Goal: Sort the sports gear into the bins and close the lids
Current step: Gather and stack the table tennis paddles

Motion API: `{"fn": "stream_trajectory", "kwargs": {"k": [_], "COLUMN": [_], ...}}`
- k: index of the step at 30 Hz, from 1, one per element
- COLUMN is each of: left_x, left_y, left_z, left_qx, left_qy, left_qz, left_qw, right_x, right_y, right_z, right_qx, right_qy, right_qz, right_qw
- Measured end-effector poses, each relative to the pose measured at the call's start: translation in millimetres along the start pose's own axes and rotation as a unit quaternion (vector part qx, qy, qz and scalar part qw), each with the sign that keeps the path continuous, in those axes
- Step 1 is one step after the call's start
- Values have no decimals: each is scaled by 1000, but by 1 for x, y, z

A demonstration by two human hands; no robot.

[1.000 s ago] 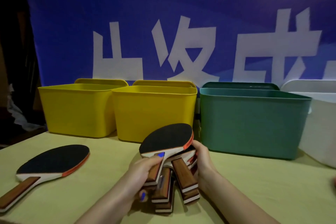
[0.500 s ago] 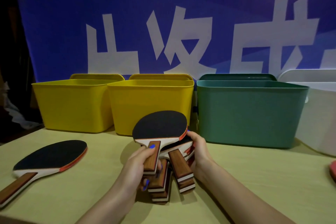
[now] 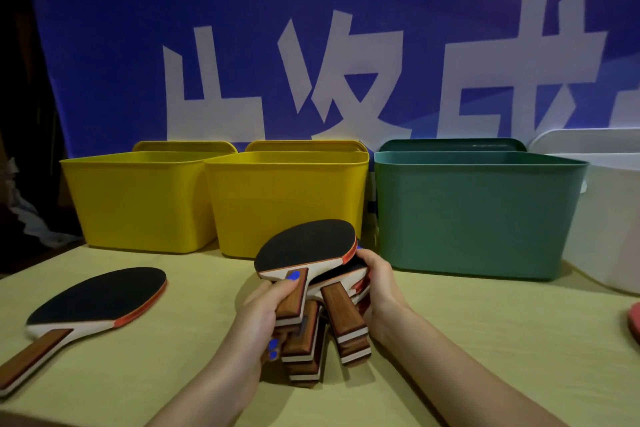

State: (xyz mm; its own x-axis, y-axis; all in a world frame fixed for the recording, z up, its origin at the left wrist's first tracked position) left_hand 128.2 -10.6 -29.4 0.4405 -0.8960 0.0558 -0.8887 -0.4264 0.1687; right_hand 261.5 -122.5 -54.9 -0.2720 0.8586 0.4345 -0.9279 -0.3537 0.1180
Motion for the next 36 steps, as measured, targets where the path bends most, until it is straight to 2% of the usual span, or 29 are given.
{"fn": "stream_trajectory", "kwargs": {"k": [11,16,22,30,36], "left_x": [-5,0,-4,2,2], "left_y": [-3,-2,-7,-5,-8], "left_z": [5,-5,1,-7,-14], "left_qx": [21,44,3,-35,-29], "left_qy": [14,-44,-83,-196,-270], "left_qz": [0,22,50,135,162], "left_qw": [1000,998,995,971,949], "right_x": [0,-2,-3,-3,-1], "right_y": [-2,-3,-2,-1,1], "right_z": [-1,-5,-4,-2,3], "right_qx": [14,29,35,24,14], "right_qy": [-28,-21,-12,-7,-20], "right_qz": [-2,-16,-2,2,14], "right_qw": [1000,999,999,1000,1000]}}
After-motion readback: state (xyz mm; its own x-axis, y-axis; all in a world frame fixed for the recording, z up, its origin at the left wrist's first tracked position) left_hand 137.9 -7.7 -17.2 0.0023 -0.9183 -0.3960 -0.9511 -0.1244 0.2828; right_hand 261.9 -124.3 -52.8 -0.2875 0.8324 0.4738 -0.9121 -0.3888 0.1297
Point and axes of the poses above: each hand's wrist, its own y-axis away from the middle knuckle, its own x-axis out of the palm, z = x × y, the point moved 7 cm from there along -y, towards the middle knuckle, and after that the axes turned 2 degrees about -x, right-handed, at the moved point
